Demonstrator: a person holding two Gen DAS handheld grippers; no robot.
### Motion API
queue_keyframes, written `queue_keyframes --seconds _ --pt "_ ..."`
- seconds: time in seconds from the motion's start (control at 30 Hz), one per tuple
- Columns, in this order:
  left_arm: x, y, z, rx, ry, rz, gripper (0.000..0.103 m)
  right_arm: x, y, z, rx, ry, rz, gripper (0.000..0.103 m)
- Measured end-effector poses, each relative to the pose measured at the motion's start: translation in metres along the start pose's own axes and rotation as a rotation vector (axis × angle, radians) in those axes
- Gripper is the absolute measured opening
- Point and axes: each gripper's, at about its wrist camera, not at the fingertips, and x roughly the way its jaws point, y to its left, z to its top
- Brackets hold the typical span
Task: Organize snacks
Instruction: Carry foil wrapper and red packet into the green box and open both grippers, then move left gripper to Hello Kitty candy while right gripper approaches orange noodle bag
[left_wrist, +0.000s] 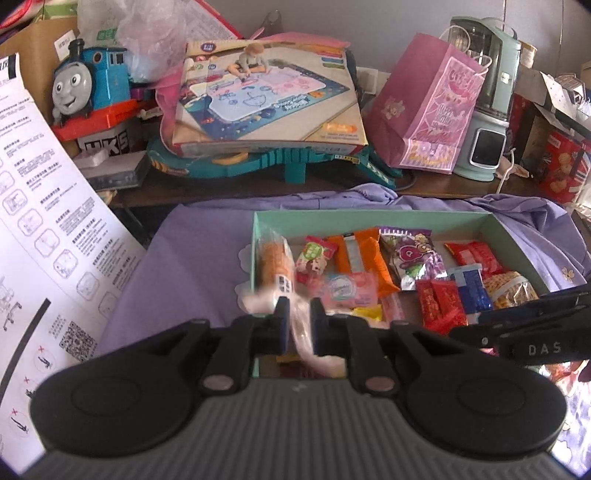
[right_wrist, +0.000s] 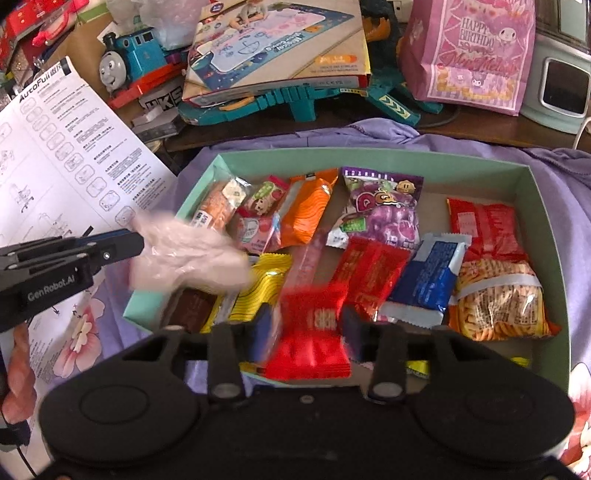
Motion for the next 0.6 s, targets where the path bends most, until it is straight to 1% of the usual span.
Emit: queue_keyframes --seconds 0.03,0.07,0.1,0.13,0.2,0.37,0.5,0.6 --pt "-0.001 -0.001 0.001 0.002 -0.002 -0.008 0.035 -0.001 -0.001 0.000 0.005 -0.009 -0.005 0.077" --pt "-0.003 -0.004 0.001 0.005 -0.007 -0.007 0.064 -0.005 -0.001 0.000 0.010 -0.023 -0.013 0.088" --pt "-0.005 -0.007 0.001 0.016 -0.025 0.007 0.082 -0.007 -0.002 0.000 0.014 -0.034 -0.018 0.093" --pt "-0.008 -0.011 0.000 0.033 -0.043 0.026 0.086 -0.009 -0.002 -0.001 0.017 -0.040 -0.023 0.095" --pt "-0.011 -0.019 -0.001 0.069 -0.050 0.037 0.087 -0.014 -0.003 -0.002 0.020 -0.045 -0.031 0.103" --pt "-0.015 -0.031 -0.005 0.078 -0.020 0.023 0.091 -0.029 -0.006 -0.007 0.026 -0.064 -0.054 0.103" --pt "-0.024 -0.042 -0.010 0.084 -0.018 0.013 0.097 -0.043 -0.011 -0.013 0.036 -0.077 -0.066 0.103" --pt "-0.034 -0.051 -0.013 0.088 -0.022 0.004 0.099 -0.056 -0.016 -0.019 0.047 -0.088 -0.070 0.103"
